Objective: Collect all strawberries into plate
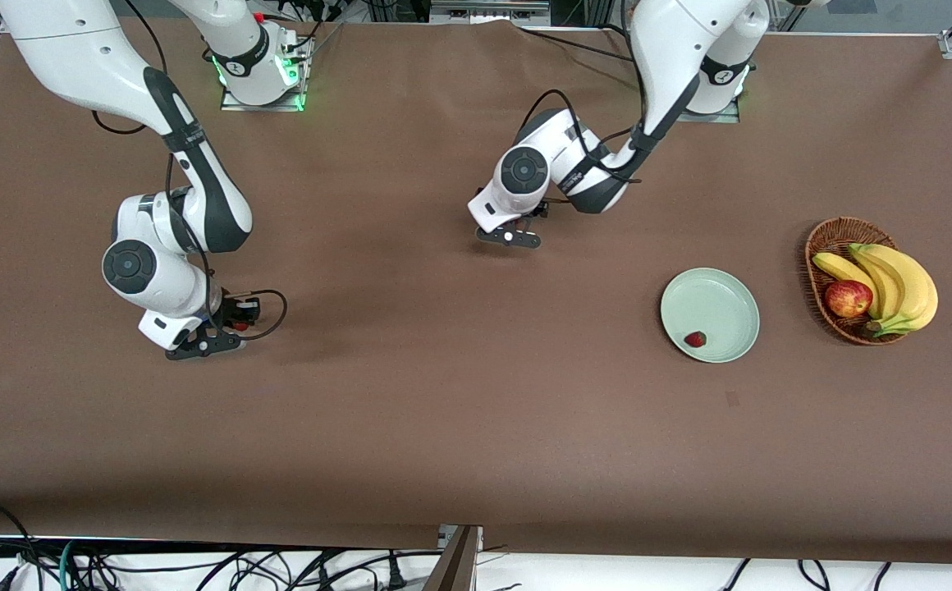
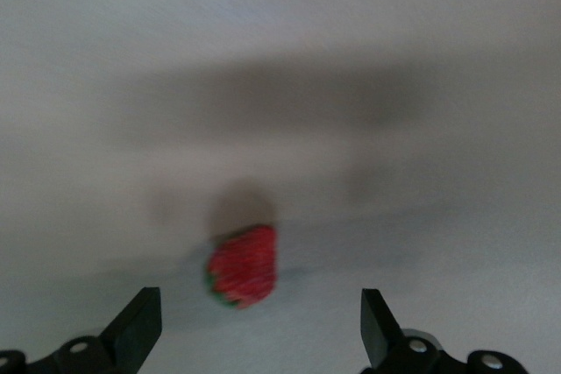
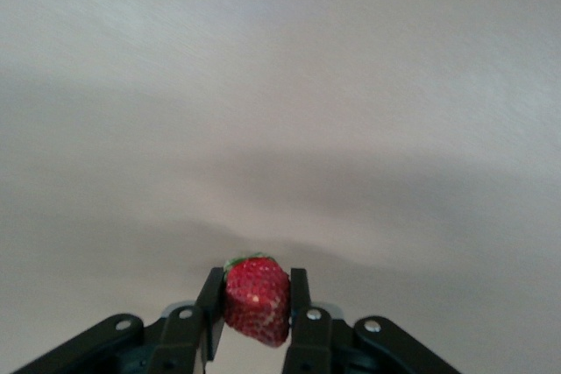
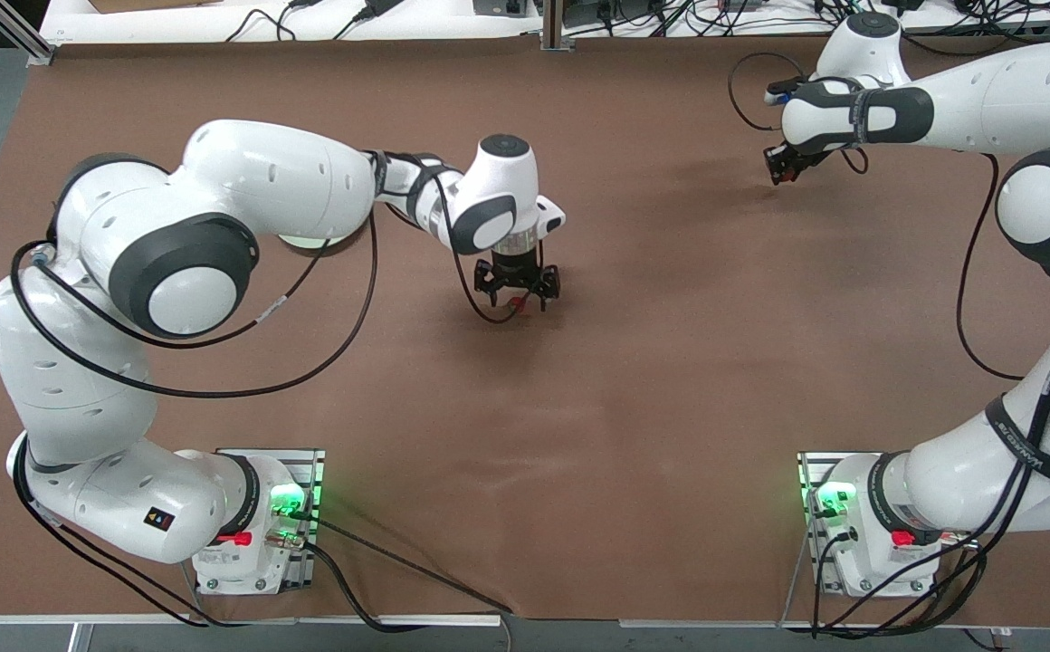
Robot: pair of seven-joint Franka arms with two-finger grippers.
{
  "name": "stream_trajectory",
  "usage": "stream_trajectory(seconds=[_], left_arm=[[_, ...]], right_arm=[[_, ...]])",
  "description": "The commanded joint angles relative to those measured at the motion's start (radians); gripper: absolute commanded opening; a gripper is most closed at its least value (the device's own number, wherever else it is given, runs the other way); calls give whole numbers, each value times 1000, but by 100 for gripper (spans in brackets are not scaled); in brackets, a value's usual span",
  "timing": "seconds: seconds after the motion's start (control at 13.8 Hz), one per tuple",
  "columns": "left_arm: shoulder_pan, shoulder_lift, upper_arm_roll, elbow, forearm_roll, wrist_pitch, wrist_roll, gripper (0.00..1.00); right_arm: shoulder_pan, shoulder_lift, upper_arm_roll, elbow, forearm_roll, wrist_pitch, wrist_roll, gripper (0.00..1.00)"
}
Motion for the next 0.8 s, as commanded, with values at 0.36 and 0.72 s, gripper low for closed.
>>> stream_trajectory(seconds=[0.36, 0.72], left_arm=[[-1, 6, 12, -13, 133, 27, -43, 21], [109, -89, 17, 25, 134, -132, -24, 6]], right_arm=[[78, -10, 40, 110, 161, -129, 139, 25], [193, -7, 40, 156, 162, -130, 378, 25]])
